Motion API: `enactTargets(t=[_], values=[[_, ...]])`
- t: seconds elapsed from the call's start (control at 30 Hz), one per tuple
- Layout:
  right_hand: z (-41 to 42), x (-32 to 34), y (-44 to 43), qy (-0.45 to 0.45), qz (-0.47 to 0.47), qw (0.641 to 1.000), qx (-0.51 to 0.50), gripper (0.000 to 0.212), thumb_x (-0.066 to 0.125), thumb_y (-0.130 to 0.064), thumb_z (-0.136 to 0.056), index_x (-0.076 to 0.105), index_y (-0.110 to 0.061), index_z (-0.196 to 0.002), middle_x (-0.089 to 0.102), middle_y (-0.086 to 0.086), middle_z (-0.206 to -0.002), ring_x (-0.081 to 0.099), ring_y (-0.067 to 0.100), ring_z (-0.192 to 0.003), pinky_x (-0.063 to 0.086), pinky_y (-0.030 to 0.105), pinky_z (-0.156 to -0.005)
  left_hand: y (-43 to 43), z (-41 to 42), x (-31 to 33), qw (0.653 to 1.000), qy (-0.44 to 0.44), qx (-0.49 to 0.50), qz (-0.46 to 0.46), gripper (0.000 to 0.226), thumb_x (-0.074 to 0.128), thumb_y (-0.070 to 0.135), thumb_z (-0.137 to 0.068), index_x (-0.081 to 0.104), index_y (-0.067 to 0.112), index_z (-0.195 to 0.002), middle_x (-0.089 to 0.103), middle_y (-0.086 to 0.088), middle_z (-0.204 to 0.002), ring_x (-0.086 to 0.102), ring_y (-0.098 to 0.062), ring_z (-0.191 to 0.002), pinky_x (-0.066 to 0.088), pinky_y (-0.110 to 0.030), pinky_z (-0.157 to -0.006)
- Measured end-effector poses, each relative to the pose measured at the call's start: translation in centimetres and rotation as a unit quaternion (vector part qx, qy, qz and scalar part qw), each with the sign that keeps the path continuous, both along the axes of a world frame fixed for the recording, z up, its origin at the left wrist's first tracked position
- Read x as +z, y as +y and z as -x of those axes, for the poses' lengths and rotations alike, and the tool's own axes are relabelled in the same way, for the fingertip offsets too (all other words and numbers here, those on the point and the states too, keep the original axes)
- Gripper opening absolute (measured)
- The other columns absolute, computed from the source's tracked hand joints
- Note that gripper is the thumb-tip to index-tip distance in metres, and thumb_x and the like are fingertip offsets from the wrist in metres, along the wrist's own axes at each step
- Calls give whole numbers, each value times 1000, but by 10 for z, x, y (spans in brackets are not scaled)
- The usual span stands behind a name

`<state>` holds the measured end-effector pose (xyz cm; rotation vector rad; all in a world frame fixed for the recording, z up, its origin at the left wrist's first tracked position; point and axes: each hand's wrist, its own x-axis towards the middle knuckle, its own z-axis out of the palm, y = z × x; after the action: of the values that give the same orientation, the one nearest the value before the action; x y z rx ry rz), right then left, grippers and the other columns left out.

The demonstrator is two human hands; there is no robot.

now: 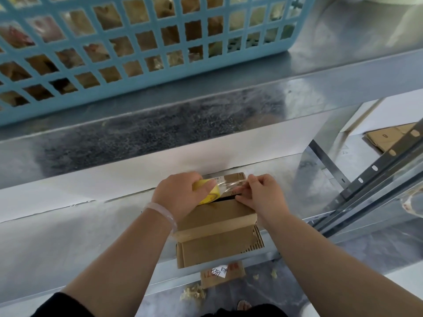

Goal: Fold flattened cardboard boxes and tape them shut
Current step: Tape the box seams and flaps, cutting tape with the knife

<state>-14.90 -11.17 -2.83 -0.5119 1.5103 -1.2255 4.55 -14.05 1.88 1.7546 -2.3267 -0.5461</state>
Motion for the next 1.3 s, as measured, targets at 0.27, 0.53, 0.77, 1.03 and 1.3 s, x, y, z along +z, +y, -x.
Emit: enactTargets(t=[0.27, 0.53, 0.77, 1.03, 1.3], values=[[15, 5, 12, 299, 59, 948, 96, 17, 47, -34, -102, 54, -22, -92, 66, -3, -88, 62, 16, -79, 49, 30, -65, 5, -15, -12, 994, 106, -28, -27, 42, 37, 66, -85, 59, 30, -82, 60, 8, -72, 56, -9, -71, 47, -33, -65], [13, -28, 3, 350, 99, 921, 142, 19, 39, -29, -104, 54, -17, -109, 55, -16, -133, 52, 12, -114, 43, 30, -93, 5, -8, -15, 991, 132, -7, 10, 29, 47, 56, -92, 58, 34, -77, 58, 10, -66, 54, -6, -66, 45, -30, -61], [6, -39, 7, 397, 146, 901, 98, 19, 41, -22, -103, 55, -10, -106, 63, -9, -120, 57, 18, -103, 44, 30, -81, 7, -4, -11, 989, 134, 16, 65, 38, 40, 64, -84, 59, 32, -77, 58, 10, -66, 54, -5, -66, 45, -29, -58], [6, -43, 7, 405, 155, 895, 99, 13, 38, -23, -103, 44, -14, -97, 66, -5, -124, 61, 19, -98, 44, 30, -72, 8, -4, -9, 993, 77, -17, 89, 39, 38, 59, -87, 61, 28, -78, 57, 12, -67, 53, -4, -67, 45, -30, -57], [5, -40, 7, 400, 144, 900, 95, 12, 37, -24, -104, 39, -20, -93, 67, -10, -123, 56, 13, -85, 41, 29, -67, 5, 16, 0, 990, -100, -26, 92, 41, 42, 59, -89, 63, 24, -81, 55, 7, -72, 53, -14, -70, 47, -35, -64]])
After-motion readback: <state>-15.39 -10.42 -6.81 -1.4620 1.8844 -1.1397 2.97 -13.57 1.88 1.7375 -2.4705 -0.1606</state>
